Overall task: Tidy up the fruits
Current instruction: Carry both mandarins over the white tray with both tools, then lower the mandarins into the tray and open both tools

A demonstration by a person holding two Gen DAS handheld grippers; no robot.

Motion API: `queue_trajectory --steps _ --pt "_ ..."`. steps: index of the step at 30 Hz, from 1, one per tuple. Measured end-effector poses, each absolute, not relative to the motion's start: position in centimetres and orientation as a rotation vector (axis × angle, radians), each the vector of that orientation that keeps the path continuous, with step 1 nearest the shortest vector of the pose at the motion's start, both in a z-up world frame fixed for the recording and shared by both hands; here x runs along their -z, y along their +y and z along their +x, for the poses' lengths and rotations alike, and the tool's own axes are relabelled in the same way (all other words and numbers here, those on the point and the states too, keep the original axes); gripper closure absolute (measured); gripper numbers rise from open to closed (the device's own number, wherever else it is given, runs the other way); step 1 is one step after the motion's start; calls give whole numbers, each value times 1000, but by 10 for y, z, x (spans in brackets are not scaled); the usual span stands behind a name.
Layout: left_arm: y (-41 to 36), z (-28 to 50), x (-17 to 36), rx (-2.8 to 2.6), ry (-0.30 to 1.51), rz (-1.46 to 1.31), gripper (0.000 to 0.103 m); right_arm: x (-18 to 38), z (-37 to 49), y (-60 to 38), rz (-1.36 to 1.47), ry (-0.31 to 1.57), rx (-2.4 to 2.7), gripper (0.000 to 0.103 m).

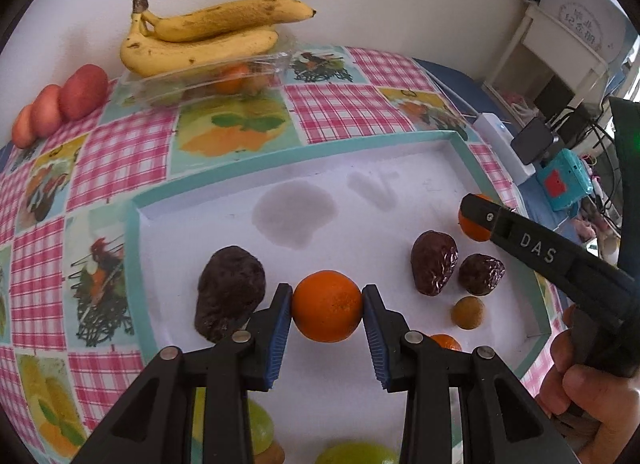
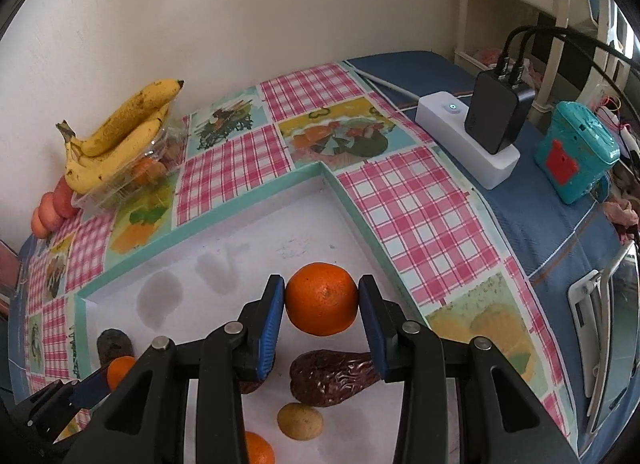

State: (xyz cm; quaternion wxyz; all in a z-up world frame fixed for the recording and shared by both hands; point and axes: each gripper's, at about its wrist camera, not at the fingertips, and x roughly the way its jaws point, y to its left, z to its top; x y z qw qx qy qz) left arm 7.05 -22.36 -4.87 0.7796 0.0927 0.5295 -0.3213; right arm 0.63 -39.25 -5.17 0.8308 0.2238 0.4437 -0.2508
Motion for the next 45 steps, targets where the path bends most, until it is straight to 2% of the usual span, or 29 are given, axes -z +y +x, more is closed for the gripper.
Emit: queue_trajectory --steps 20,23,26,29,33,35,36,40,45 --pt "-224 75 61 681 1180 208 65 62 12 -392 466 977 519 63" --pt "-225 75 62 679 1188 209 63 62 12 -392 467 979 519 63" --pt "-225 74 59 676 1178 210 54 62 13 -391 460 982 520 63" --pt "-225 73 55 677 1166 224 54 61 13 -390 452 984 518 61" --pt "-225 70 45 683 1151 222 51 52 13 -387 430 971 515 54" --pt "-224 71 40 675 1146 224 43 47 12 -386 422 961 517 50" --pt "-222 72 38 660 1144 229 40 44 11 -385 418 957 518 45" --pt "-208 81 30 577 1141 222 33 36 8 -382 408 961 518 35" --pt "-178 96 27 452 1131 186 15 33 6 -372 401 978 505 23"
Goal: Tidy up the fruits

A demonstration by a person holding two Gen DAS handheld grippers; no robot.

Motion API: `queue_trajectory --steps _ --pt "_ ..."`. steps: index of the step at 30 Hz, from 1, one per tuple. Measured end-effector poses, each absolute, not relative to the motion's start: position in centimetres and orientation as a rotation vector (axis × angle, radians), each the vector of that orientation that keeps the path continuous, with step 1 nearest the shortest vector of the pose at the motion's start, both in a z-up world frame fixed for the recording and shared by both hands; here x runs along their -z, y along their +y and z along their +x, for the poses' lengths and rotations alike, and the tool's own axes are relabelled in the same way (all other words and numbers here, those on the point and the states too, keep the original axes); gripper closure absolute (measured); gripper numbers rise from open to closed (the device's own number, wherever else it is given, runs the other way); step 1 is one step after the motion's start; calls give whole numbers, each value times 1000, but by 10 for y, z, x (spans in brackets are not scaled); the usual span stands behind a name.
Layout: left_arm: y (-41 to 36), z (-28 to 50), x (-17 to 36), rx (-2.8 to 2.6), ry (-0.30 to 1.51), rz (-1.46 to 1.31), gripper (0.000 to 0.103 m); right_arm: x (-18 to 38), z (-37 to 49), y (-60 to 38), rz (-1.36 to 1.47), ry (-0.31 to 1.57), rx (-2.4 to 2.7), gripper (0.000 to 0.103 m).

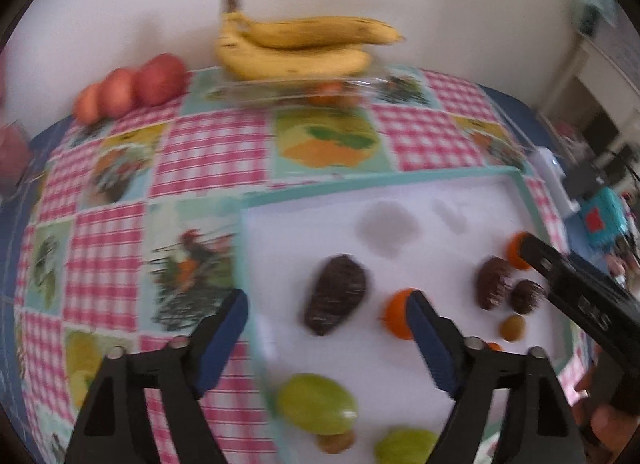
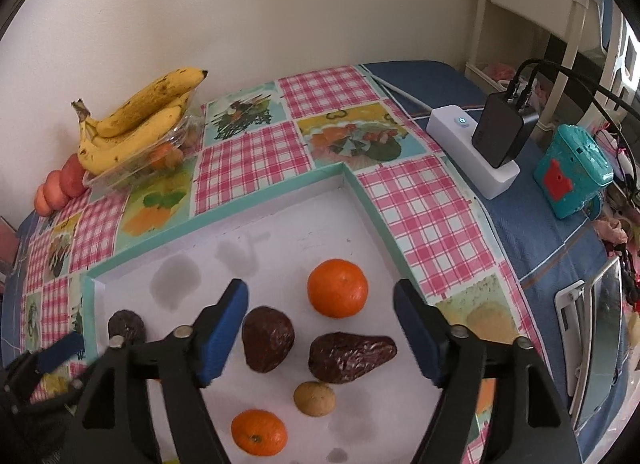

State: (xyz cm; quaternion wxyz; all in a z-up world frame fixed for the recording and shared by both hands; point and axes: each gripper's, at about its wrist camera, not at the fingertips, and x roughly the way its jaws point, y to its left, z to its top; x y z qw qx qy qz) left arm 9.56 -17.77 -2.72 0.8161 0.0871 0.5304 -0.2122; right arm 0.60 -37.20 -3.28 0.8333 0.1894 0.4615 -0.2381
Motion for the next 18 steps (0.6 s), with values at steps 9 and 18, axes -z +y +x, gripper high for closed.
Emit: queue_trajectory --steps 9,18 --pt "-125 111 17 293 1053 127 0 38 1 -344 439 1009 430 17" --pt "-98 112 -1 241 1008 122 0 29 -3 -319 418 1027 389 16"
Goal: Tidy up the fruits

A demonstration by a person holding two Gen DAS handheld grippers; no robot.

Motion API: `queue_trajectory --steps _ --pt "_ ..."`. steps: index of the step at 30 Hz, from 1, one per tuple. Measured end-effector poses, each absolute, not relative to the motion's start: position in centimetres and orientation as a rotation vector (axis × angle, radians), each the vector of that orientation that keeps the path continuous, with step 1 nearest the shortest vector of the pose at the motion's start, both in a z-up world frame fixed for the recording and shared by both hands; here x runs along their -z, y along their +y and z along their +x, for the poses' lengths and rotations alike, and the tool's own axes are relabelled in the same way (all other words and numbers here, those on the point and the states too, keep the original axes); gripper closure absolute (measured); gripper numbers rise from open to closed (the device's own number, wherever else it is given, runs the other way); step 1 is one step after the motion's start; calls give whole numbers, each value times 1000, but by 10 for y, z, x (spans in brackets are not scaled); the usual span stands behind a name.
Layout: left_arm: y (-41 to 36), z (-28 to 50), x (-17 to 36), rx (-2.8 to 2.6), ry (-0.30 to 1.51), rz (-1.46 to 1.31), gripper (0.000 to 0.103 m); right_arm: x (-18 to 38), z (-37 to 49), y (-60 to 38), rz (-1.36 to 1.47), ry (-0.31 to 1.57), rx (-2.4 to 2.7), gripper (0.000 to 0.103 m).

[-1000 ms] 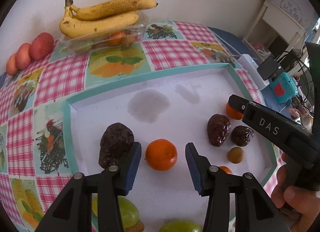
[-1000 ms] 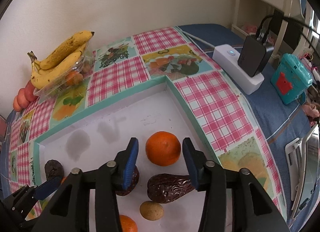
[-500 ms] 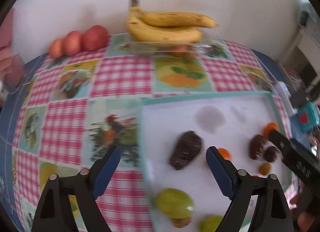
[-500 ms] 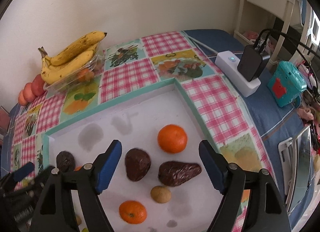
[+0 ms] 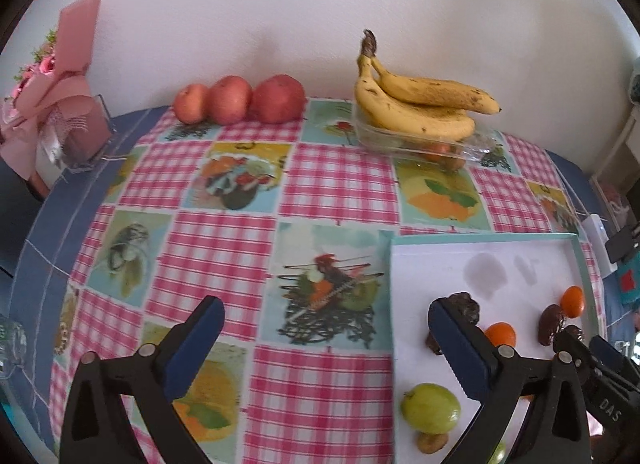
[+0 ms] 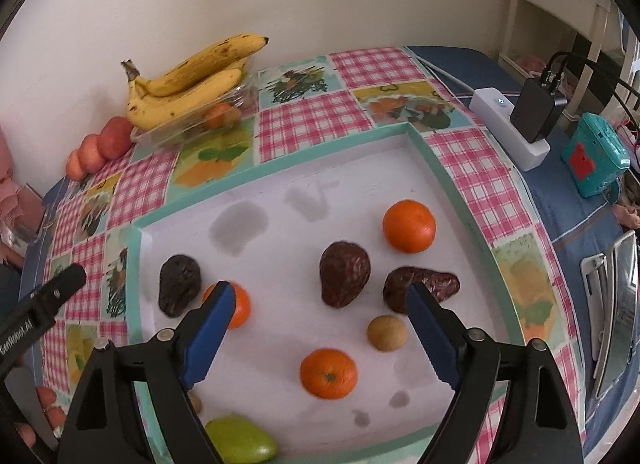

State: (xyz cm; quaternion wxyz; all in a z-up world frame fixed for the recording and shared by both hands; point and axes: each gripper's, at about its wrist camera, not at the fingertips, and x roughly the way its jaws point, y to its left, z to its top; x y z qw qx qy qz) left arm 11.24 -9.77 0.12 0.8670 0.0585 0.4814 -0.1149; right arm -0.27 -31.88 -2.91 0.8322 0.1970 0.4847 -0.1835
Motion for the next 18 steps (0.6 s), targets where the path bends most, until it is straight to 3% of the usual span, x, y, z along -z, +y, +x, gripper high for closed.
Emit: queue_trajectory --steps 18 --pt "-71 63 -45 31 929 299 0 0 -32 -284 390 1032 345 16"
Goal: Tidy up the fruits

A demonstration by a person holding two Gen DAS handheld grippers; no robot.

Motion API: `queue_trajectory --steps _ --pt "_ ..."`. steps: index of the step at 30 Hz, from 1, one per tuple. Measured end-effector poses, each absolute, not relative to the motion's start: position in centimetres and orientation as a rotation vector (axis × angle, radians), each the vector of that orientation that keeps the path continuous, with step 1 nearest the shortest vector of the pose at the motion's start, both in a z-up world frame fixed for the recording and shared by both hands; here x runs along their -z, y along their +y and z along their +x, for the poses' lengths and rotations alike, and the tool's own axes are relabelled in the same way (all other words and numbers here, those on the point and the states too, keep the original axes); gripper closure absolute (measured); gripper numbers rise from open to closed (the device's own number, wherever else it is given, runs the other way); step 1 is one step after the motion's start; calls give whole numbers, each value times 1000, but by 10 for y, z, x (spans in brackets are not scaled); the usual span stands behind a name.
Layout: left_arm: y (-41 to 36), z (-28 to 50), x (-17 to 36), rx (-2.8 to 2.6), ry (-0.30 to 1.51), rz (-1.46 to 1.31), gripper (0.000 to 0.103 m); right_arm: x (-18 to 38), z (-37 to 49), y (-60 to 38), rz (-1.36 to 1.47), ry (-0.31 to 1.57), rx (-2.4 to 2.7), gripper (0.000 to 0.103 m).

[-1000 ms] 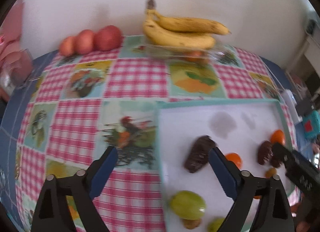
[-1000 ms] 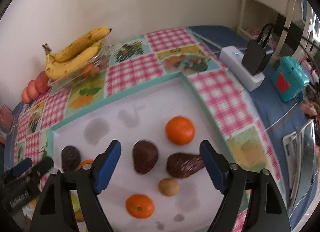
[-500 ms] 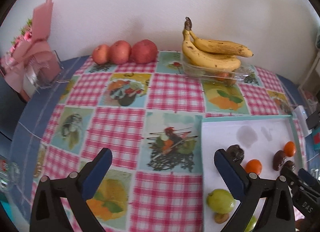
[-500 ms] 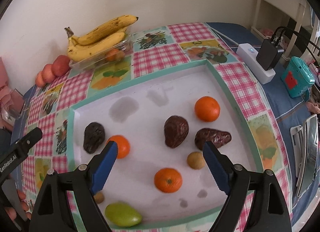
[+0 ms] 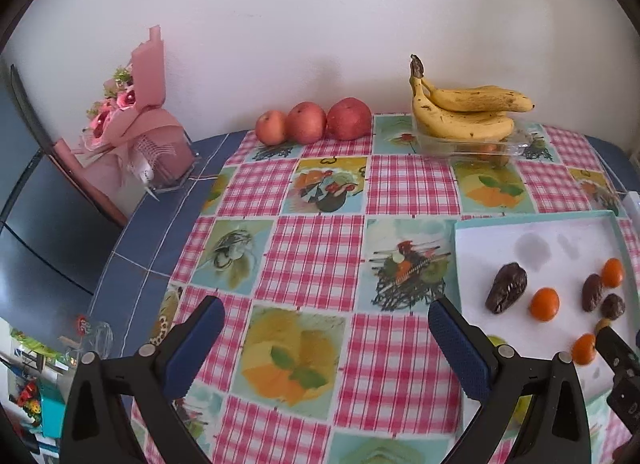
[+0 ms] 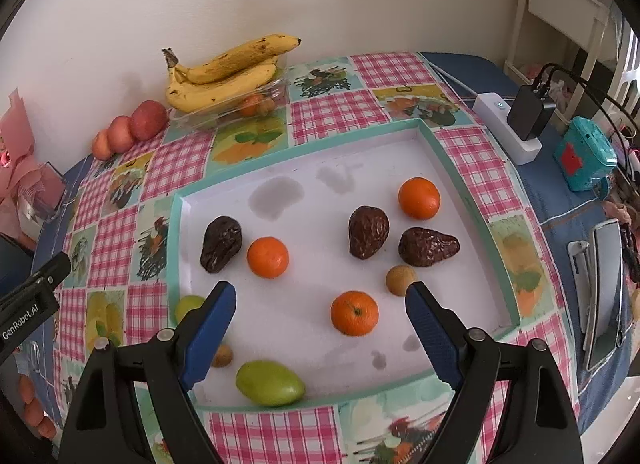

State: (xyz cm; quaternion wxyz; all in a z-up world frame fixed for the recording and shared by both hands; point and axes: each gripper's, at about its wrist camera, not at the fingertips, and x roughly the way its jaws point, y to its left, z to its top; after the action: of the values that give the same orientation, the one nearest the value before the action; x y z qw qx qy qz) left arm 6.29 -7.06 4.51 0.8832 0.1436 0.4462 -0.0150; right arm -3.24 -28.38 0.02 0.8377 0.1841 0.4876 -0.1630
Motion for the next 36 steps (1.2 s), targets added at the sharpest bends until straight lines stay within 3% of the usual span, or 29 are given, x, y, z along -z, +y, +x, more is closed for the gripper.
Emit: queue_trajectory --steps 36 --pt "-5 -2 -38 77 990 199 0 -27 -87 -236 316 947 272 16"
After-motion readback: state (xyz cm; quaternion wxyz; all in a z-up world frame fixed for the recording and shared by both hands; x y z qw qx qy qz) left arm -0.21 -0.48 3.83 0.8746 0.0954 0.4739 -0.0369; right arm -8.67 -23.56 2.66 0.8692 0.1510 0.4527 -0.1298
